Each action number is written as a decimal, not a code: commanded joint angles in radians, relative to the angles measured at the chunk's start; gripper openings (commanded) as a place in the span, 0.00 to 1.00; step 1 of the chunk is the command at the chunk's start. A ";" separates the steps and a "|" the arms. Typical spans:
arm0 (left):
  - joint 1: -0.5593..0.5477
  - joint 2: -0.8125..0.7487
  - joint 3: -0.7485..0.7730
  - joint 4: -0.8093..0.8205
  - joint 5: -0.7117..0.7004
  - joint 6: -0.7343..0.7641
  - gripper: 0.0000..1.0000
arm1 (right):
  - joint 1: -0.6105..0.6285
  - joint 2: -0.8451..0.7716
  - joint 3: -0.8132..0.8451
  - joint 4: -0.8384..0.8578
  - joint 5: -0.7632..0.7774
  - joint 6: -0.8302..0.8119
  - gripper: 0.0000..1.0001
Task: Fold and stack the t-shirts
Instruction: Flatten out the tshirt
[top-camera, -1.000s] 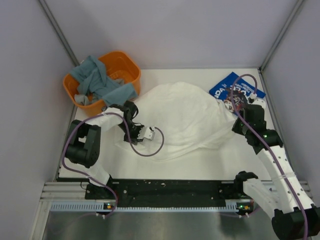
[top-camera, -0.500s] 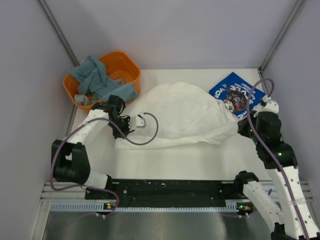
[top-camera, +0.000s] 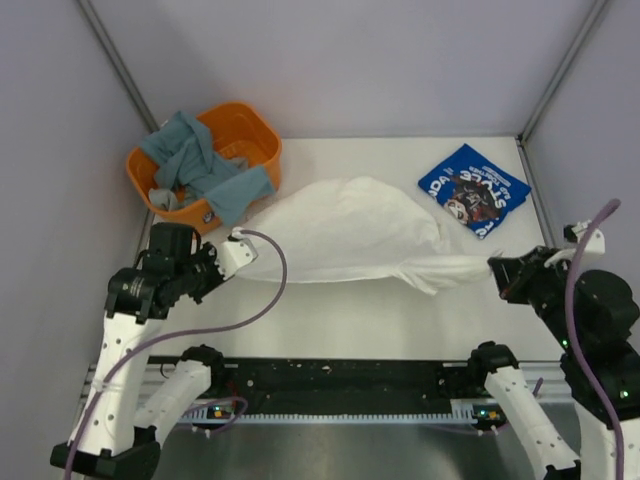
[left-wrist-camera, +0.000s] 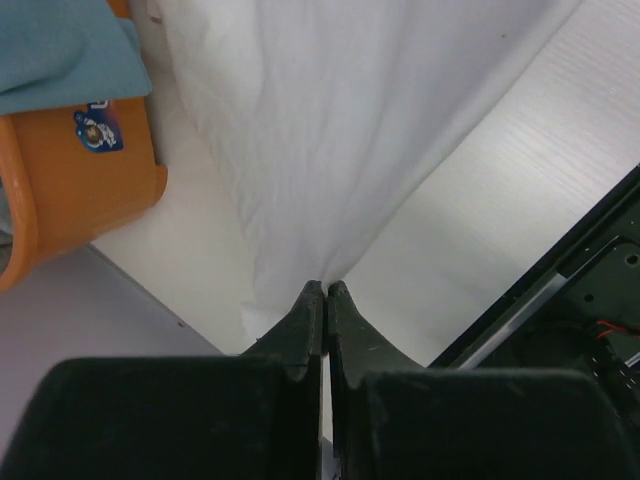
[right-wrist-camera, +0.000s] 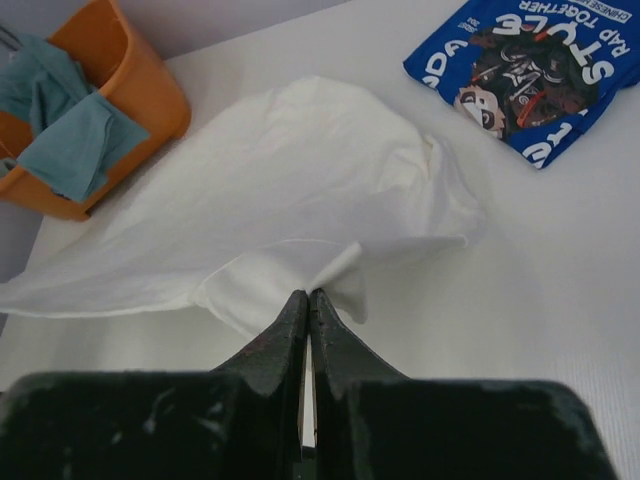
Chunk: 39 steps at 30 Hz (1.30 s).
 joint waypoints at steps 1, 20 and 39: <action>0.003 -0.083 0.098 -0.124 -0.036 -0.060 0.00 | -0.009 -0.052 0.138 -0.118 -0.010 -0.044 0.00; 0.003 -0.073 -0.095 -0.018 -0.051 -0.054 0.00 | -0.009 0.055 -0.123 0.009 -0.248 -0.031 0.00; 0.003 0.297 -0.396 0.455 -0.263 -0.071 0.00 | -0.009 0.537 -0.383 0.432 0.025 -0.038 0.00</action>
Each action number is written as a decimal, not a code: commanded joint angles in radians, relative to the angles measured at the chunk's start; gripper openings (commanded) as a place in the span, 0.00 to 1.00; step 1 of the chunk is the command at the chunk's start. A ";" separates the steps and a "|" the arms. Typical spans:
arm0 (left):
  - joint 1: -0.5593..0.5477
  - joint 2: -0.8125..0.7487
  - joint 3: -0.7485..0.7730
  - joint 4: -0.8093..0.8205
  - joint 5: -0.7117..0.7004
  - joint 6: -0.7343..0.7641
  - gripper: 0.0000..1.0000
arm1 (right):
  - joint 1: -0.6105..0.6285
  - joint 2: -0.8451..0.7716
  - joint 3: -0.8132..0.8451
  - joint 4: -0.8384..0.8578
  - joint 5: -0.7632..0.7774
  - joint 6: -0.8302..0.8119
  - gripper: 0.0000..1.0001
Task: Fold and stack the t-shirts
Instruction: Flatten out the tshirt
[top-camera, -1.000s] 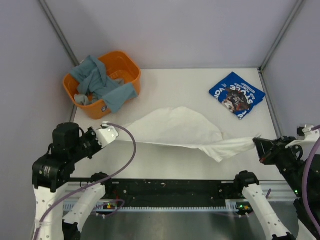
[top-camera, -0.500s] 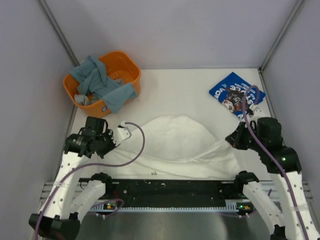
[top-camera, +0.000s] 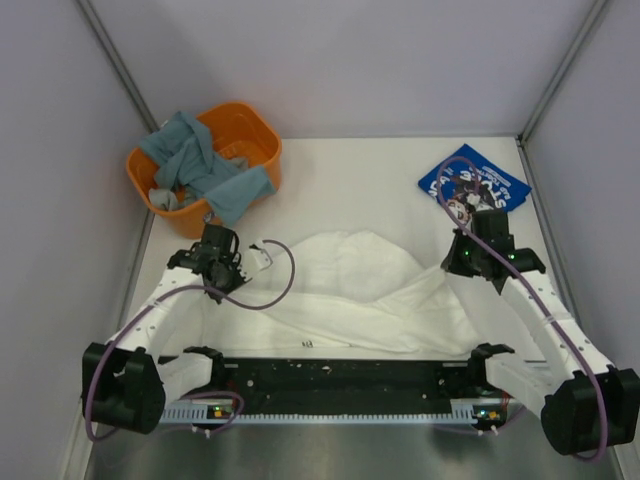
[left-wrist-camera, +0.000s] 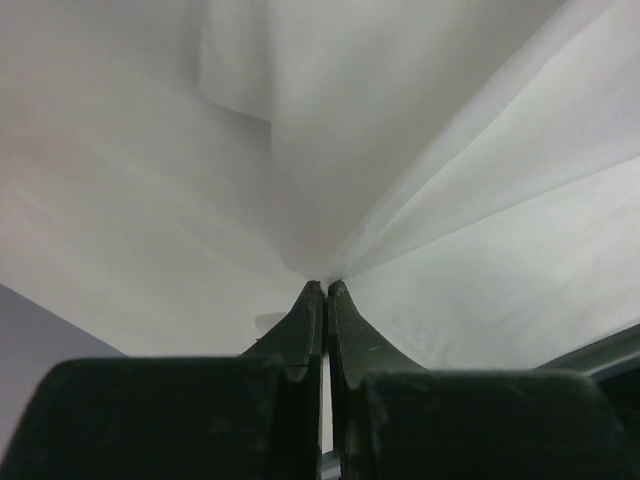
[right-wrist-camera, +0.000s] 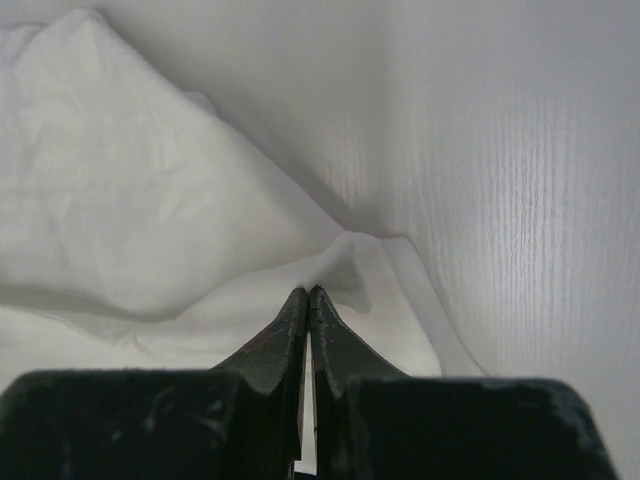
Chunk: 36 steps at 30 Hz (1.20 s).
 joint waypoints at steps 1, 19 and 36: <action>0.003 0.035 -0.042 0.113 -0.062 -0.013 0.00 | -0.010 0.028 0.003 0.110 0.076 -0.004 0.00; 0.003 0.059 -0.027 0.172 -0.120 0.001 0.00 | -0.010 0.002 0.061 0.126 0.102 -0.047 0.00; 0.003 0.205 0.980 0.577 -0.220 0.065 0.00 | -0.313 0.399 1.522 0.061 0.017 -0.079 0.00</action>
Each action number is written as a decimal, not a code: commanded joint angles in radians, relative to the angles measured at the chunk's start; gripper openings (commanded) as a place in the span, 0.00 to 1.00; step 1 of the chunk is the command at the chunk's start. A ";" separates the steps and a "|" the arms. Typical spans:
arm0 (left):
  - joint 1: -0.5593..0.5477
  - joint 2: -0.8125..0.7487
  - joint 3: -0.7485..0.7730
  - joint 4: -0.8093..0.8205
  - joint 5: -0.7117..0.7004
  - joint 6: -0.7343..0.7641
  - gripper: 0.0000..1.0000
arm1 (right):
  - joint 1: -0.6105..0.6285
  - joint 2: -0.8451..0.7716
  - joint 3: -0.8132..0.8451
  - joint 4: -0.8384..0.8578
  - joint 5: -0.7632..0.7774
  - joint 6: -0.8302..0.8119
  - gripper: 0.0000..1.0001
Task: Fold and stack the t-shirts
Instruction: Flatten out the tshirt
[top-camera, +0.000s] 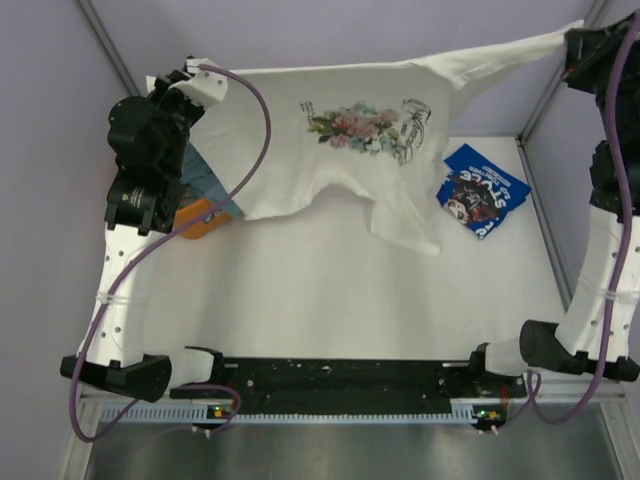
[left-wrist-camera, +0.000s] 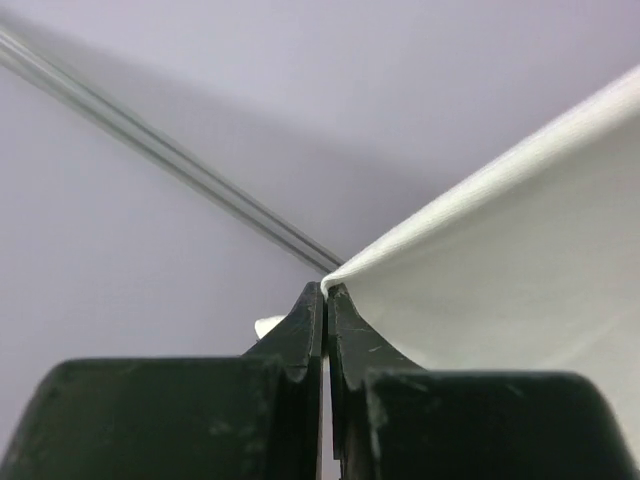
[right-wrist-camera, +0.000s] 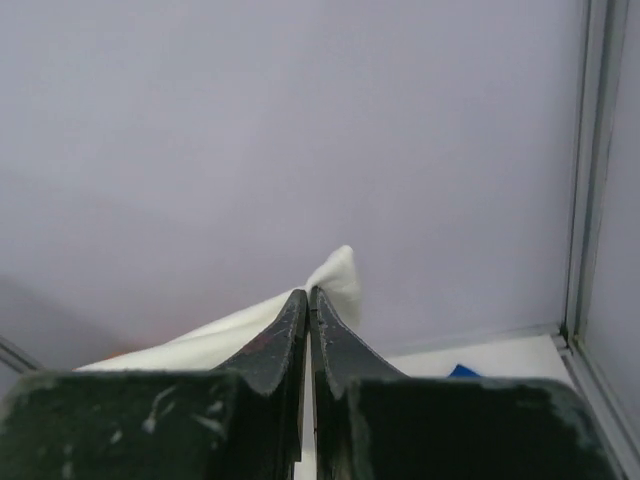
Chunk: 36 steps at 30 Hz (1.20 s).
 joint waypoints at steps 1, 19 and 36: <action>0.012 -0.009 -0.014 0.024 -0.026 0.049 0.00 | -0.007 -0.102 0.053 0.007 0.068 -0.082 0.00; 0.012 -0.276 -0.353 -0.745 0.405 0.178 0.00 | -0.007 -0.795 -0.806 -0.194 -0.131 -0.142 0.00; 0.012 -0.384 -0.945 -0.884 0.393 0.167 0.00 | -0.007 -0.967 -1.271 -0.561 -0.360 0.004 0.00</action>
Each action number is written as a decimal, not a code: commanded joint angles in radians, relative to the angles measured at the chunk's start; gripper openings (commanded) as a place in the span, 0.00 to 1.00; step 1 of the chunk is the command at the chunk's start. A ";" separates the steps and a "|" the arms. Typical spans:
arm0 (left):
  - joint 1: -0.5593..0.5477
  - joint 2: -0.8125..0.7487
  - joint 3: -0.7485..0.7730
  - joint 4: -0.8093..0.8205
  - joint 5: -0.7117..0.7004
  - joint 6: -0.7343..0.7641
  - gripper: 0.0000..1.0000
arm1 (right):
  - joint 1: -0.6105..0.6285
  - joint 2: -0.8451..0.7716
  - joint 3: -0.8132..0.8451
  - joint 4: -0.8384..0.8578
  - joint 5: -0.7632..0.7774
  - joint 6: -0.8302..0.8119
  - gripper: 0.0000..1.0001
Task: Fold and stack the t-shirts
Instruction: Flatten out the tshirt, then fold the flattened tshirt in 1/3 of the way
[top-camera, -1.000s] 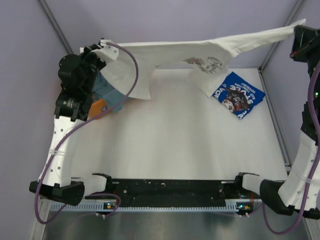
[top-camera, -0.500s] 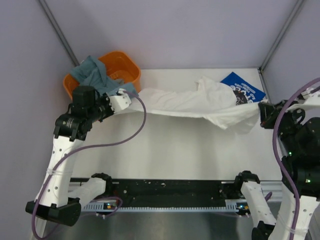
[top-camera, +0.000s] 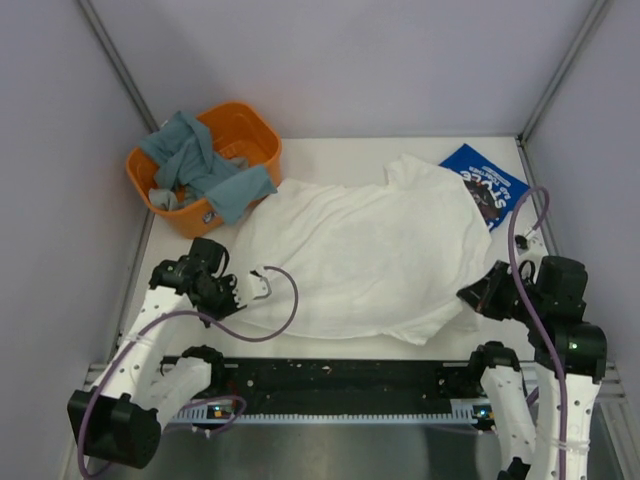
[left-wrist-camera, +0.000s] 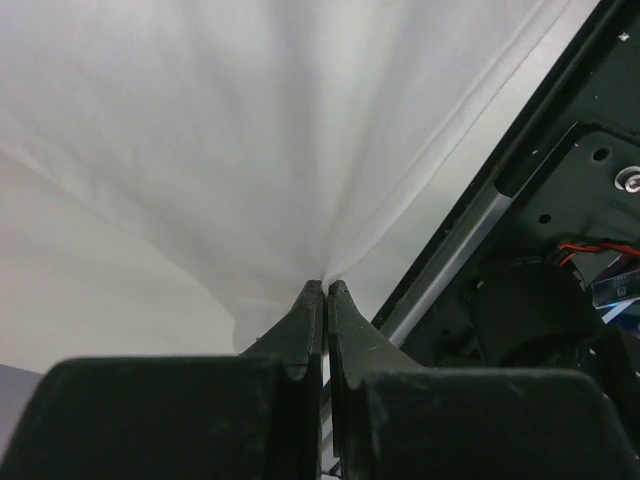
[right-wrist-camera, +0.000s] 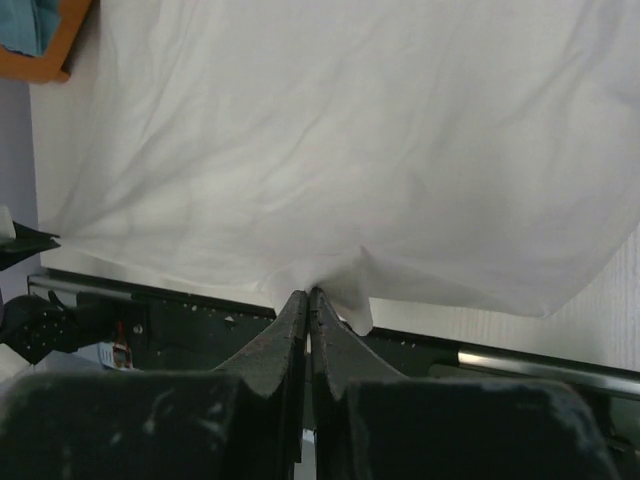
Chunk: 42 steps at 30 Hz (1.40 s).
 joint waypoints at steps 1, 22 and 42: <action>0.004 0.000 -0.020 0.091 0.021 0.002 0.00 | -0.005 -0.003 -0.059 0.091 0.010 0.043 0.00; 0.005 0.657 0.247 0.711 -0.128 -0.180 0.00 | -0.005 0.719 -0.103 0.927 0.242 -0.039 0.00; 0.004 0.780 0.340 0.768 -0.149 -0.167 0.00 | -0.005 0.900 0.025 0.926 0.300 -0.097 0.00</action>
